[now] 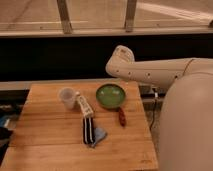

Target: Push the ceramic bowl across the table

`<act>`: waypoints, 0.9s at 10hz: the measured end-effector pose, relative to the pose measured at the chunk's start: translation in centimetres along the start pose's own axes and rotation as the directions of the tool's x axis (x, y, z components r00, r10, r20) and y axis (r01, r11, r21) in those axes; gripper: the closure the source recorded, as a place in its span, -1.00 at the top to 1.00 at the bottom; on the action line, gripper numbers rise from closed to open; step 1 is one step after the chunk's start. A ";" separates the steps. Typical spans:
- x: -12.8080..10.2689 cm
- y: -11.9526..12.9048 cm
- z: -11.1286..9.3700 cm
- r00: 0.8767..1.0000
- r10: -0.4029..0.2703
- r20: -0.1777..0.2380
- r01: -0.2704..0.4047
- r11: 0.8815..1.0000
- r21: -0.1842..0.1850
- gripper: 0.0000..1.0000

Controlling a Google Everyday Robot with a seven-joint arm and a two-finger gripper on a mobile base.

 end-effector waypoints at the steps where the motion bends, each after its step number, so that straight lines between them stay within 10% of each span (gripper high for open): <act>1: 0.0 -0.1 0.0 1.000 0.002 -0.001 -0.002 1.000 0.000 0.41; 5: 0.3 -0.1 2.8 0.997 0.041 -0.069 -0.045 0.997 -0.059 0.41; 9: 1.1 -0.4 7.8 0.980 0.105 -0.172 -0.139 0.970 -0.201 0.41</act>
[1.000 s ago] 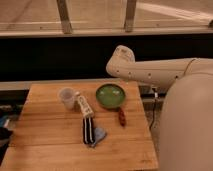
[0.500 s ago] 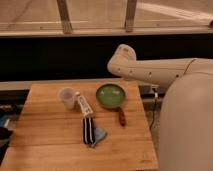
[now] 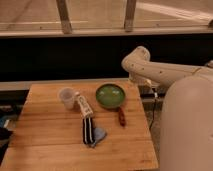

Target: Push the ceramic bowl across the table

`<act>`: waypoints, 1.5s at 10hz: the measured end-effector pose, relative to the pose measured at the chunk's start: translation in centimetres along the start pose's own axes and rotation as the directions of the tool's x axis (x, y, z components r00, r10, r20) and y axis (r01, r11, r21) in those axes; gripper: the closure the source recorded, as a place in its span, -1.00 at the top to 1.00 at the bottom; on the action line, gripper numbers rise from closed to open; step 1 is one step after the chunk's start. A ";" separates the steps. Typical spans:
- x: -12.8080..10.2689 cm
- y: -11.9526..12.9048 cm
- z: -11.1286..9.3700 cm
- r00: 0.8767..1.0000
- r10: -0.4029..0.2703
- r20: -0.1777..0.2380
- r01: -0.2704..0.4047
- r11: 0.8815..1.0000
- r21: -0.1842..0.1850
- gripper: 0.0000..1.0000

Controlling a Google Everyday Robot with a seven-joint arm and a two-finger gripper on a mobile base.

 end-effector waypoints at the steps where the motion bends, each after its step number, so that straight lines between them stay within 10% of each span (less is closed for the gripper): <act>1: -0.1 0.0 0.9 1.000 0.011 -0.016 -0.011 1.000 -0.025 0.41; 3: 0.0 0.3 2.5 0.999 0.015 -0.036 -0.016 1.000 -0.022 0.41; 9: -0.2 0.0 8.1 0.990 0.024 -0.136 -0.005 0.990 0.140 0.41; 15: 1.4 -0.3 11.5 0.971 0.062 -0.232 -0.039 0.994 0.101 0.41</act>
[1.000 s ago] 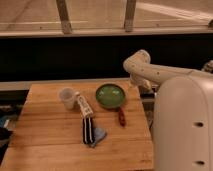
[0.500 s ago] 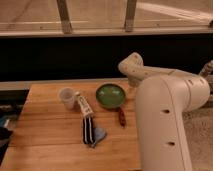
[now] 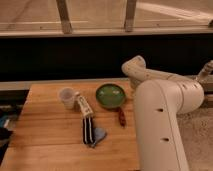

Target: Push the ceramic bowl across the table

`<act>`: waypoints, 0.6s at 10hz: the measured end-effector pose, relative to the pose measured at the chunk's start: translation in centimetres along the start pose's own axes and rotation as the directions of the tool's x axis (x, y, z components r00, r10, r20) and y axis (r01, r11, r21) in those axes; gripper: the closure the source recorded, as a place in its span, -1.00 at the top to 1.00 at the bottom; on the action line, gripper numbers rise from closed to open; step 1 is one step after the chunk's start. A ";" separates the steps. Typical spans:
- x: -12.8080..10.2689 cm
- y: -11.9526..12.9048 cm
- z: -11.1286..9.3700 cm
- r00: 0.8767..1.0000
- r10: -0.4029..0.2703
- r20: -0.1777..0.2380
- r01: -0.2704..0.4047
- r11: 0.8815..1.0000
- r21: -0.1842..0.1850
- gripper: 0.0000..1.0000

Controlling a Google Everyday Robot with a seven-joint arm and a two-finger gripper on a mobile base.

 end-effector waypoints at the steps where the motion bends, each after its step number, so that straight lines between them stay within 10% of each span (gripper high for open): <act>1: 0.1 1.0 -0.3 1.000 -0.011 0.001 0.011 1.000 -0.024 0.41; 6: 1.9 9.2 -4.0 0.988 -0.144 0.060 0.150 0.982 -0.117 0.41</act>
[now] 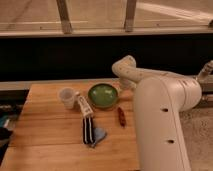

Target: Push the ceramic bowl across the table

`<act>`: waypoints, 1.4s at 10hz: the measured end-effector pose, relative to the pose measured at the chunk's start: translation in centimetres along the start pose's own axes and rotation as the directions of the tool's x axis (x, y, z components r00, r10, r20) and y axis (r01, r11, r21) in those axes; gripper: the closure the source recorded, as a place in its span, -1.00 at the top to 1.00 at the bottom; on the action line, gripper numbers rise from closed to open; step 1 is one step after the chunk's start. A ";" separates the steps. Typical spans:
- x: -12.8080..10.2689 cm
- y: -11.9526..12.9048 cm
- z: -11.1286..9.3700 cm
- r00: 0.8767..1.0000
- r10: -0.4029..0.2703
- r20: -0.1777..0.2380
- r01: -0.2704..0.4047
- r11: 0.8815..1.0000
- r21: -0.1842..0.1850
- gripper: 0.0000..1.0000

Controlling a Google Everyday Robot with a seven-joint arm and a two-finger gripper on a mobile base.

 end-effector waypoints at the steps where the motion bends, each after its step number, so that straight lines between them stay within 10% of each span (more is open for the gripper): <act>1: 0.3 1.2 -0.6 1.000 -0.027 0.012 0.027 1.000 -0.013 0.41; 11: 0.6 12.3 -4.7 0.959 -0.262 0.110 0.273 0.955 -0.112 0.41; 14: -0.9 9.9 -7.7 0.968 -0.188 0.167 0.199 0.979 -0.052 0.41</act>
